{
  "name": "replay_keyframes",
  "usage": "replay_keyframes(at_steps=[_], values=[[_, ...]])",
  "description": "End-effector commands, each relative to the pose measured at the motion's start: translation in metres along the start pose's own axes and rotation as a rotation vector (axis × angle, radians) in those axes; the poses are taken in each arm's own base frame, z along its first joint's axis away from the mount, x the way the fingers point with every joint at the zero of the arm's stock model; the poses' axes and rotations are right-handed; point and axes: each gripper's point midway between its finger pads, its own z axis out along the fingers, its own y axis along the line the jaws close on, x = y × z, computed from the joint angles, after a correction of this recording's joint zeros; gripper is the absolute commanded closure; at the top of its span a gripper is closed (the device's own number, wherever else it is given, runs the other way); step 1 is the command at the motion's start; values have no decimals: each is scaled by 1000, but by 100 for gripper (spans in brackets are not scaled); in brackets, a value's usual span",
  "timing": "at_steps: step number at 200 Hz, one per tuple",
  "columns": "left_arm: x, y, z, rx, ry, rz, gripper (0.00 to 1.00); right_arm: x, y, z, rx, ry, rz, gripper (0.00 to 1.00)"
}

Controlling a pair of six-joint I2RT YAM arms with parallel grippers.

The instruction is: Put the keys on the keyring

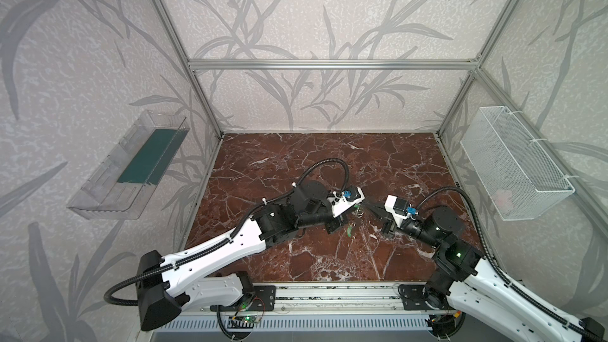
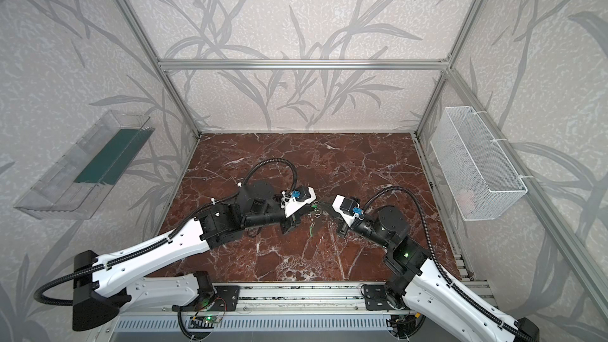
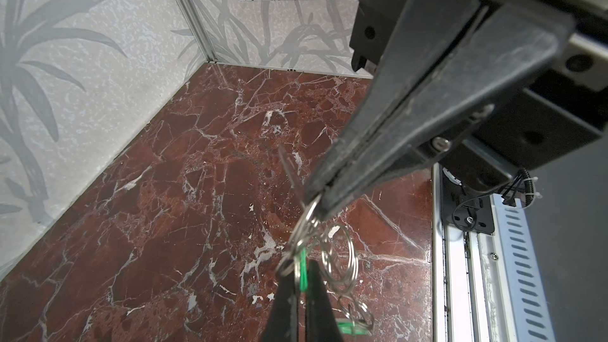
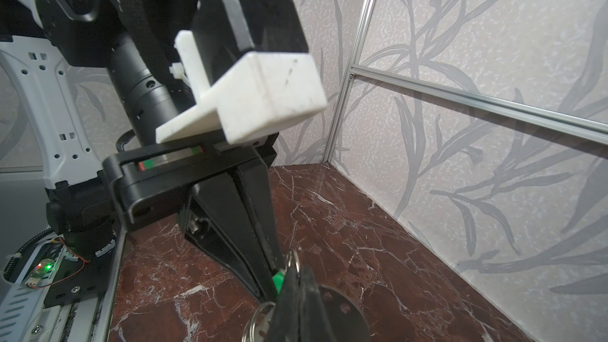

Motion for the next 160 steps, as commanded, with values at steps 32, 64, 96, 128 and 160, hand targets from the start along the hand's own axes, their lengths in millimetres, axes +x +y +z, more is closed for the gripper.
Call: replay_keyframes(at_steps=[32, 64, 96, 128, 160], values=[[4, -10, 1, 80, 58, 37, 100, -22, 1, -5, 3, -100, -37, 100], [6, -3, -3, 42, 77, 50, 95, -19, 2, -7, 0, -98, -36, 100], [5, 1, -6, 22, 74, 60, 94, -20, 4, -9, -9, -109, -31, 100], [6, -9, 1, 88, 73, 53, 98, -24, 7, -8, -30, -131, -23, 100], [9, -22, 1, 170, 75, 52, 100, -27, 12, -8, -59, -155, -18, 100]])
